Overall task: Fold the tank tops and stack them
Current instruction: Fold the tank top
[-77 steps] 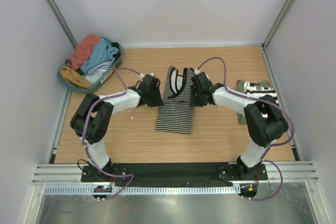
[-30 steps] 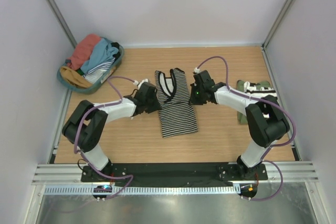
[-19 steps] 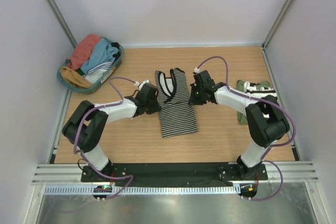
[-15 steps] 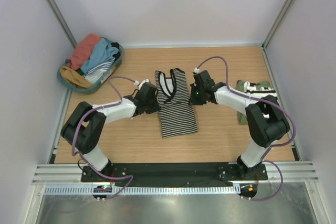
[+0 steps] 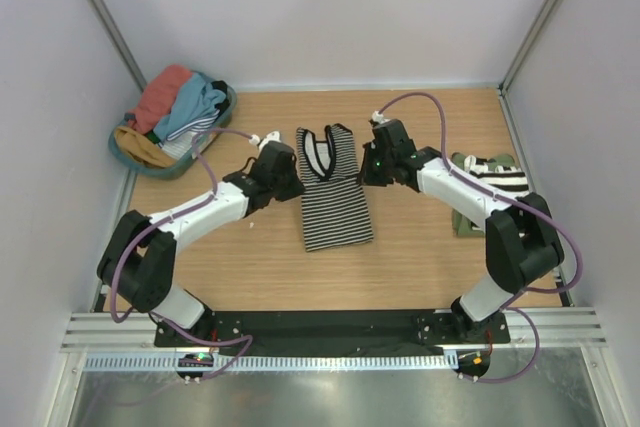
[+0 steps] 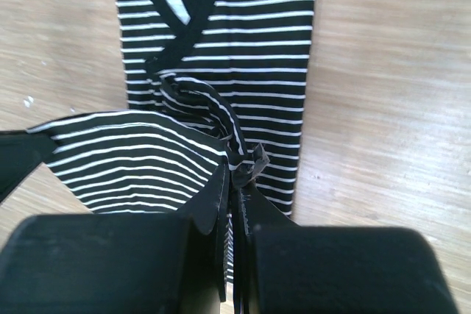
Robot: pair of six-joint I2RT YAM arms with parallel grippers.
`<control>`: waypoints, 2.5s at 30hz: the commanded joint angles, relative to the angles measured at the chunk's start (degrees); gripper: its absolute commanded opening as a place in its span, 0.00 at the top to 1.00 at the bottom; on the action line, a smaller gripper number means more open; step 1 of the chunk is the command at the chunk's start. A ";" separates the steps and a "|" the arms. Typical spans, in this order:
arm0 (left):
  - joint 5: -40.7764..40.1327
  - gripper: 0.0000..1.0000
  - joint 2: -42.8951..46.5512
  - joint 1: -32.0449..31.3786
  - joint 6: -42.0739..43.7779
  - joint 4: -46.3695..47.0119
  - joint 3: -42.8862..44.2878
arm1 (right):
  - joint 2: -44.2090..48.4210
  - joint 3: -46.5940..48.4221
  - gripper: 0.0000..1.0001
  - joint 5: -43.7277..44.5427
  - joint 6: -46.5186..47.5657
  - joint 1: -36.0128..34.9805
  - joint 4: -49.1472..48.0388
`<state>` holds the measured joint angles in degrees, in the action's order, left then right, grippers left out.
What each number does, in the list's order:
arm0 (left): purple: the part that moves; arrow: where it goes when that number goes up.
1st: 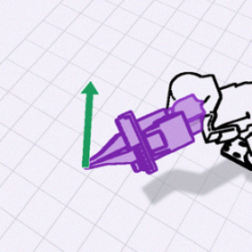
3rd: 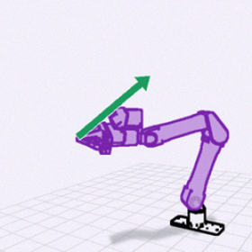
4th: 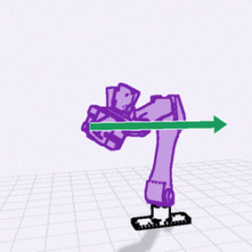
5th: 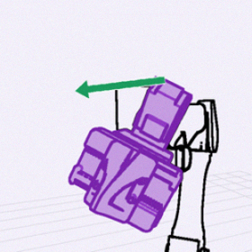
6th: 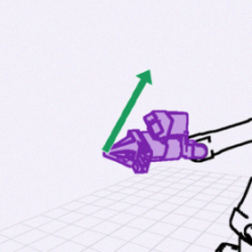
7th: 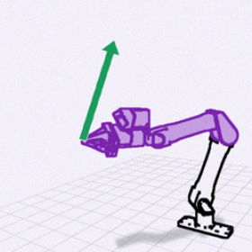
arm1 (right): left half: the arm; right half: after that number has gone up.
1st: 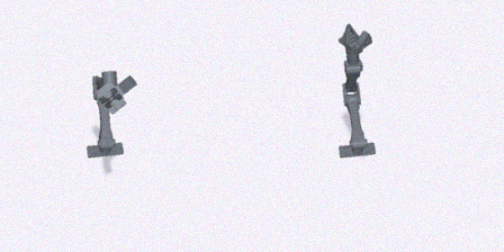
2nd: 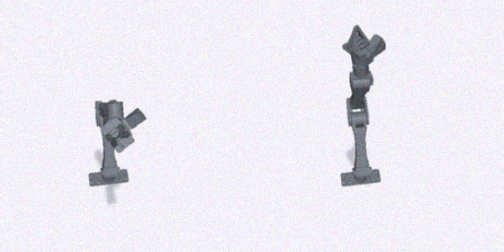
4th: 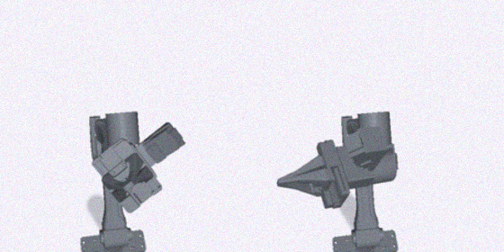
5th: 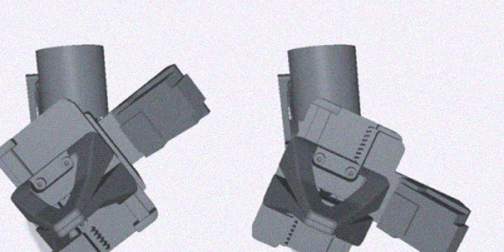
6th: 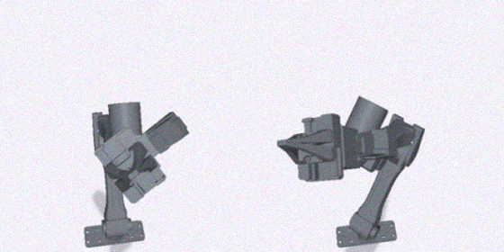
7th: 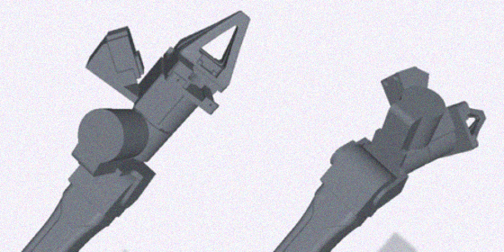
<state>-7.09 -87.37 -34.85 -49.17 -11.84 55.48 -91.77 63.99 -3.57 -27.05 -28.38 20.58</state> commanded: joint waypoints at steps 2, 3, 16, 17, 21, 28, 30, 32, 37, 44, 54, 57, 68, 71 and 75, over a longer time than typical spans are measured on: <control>-2.75 0.98 0.98 0.40 2.06 -2.23 4.63 | -0.34 6.23 0.99 1.99 1.12 0.08 1.31; -2.84 0.98 1.15 0.75 2.23 -2.40 5.42 | -0.60 6.76 0.99 2.08 1.21 0.17 1.57; -1.08 0.98 -3.06 4.70 3.90 -2.84 11.57 | -7.37 15.11 0.99 2.26 0.60 1.22 2.80; -0.99 0.98 -3.50 4.79 3.99 -2.84 11.92 | -7.81 15.55 0.99 2.26 0.59 1.22 2.89; -0.64 0.98 -5.96 5.32 4.52 -2.93 13.86 | -9.13 17.31 0.99 2.96 0.59 1.57 3.59; 0.85 0.99 -8.95 6.72 5.05 -2.49 16.58 | -11.32 20.56 0.99 2.69 0.77 2.63 4.55; 1.20 0.99 -9.48 7.25 5.13 -2.58 17.63 | -12.12 21.26 0.99 2.52 0.94 3.24 4.82; 1.55 0.99 -10.10 7.69 5.22 -2.49 18.17 | -12.65 22.23 0.99 2.43 0.86 3.33 5.00; 1.99 0.99 -11.33 8.66 5.49 -2.58 20.19 | -15.02 26.09 0.99 1.47 1.12 4.30 5.70; 3.22 1.00 -15.28 9.71 5.66 -0.12 22.82 | -19.67 30.67 0.99 1.20 1.03 5.35 6.58; 4.45 1.00 -24.85 12.87 5.92 3.04 29.94 | -28.02 37.16 0.98 -0.81 0.42 8.69 3.16; 4.98 0.96 -29.33 13.67 6.45 5.24 32.66 | -31.71 38.05 0.91 -3.72 -0.11 9.75 -0.10; 5.33 0.14 -29.62 14.46 9.26 9.90 30.84 | -29.54 30.43 0.16 -6.36 -1.96 11.42 -10.38; 6.91 0.14 -24.18 14.37 8.57 8.76 25.57 | -23.91 22.26 0.15 -8.63 -2.66 11.51 -13.01; 10.08 0.16 -16.88 13.76 7.25 10.86 16.61 | -16.88 9.96 0.15 -11.80 -3.62 11.51 -18.63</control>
<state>0.34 -110.37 -20.64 -41.58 -5.06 75.44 -115.00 79.20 -11.86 -29.69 -16.67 9.02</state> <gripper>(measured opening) 0.847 0.854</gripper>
